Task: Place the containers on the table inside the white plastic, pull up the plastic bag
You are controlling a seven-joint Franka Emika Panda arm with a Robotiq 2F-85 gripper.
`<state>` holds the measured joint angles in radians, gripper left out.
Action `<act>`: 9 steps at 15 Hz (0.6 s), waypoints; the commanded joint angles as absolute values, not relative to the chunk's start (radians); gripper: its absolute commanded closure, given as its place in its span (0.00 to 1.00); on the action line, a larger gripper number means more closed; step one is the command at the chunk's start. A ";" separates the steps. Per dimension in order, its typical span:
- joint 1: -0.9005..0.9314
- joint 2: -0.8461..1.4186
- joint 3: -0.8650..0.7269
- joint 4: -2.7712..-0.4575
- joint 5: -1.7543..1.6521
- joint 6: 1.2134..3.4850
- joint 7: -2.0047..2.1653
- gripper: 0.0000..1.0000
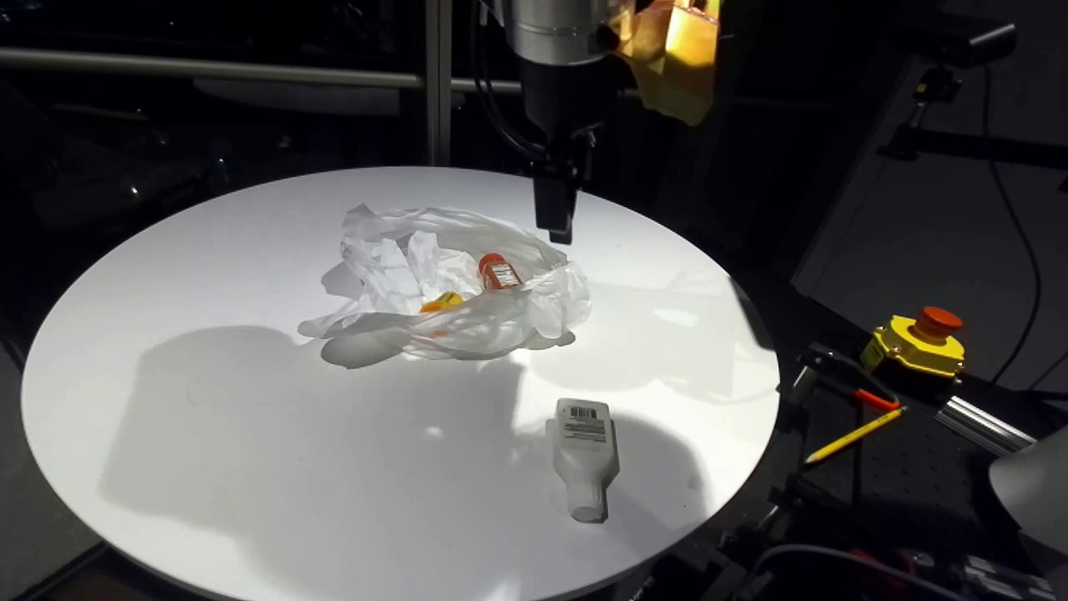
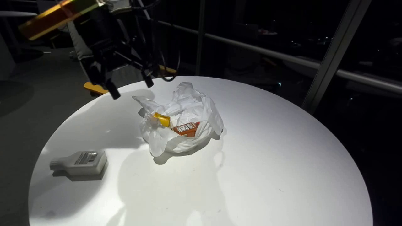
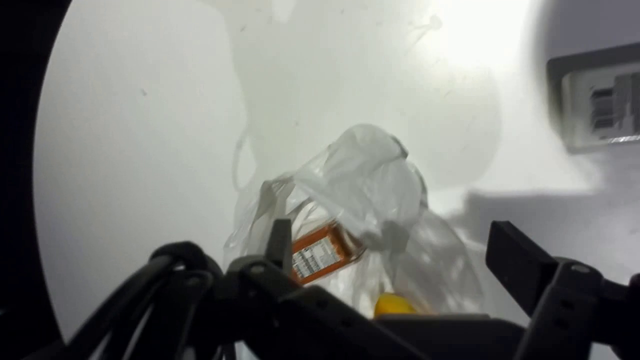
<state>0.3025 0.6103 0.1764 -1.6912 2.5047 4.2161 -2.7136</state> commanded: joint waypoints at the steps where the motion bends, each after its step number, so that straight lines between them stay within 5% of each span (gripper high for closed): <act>1: 0.172 0.479 0.381 -1.949 2.495 4.229 -2.748 0.00; 9: -0.269 0.448 0.977 -2.163 2.436 4.093 -2.752 0.00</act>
<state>-0.1184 0.4842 0.8239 -2.1116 2.4745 4.1601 -2.7131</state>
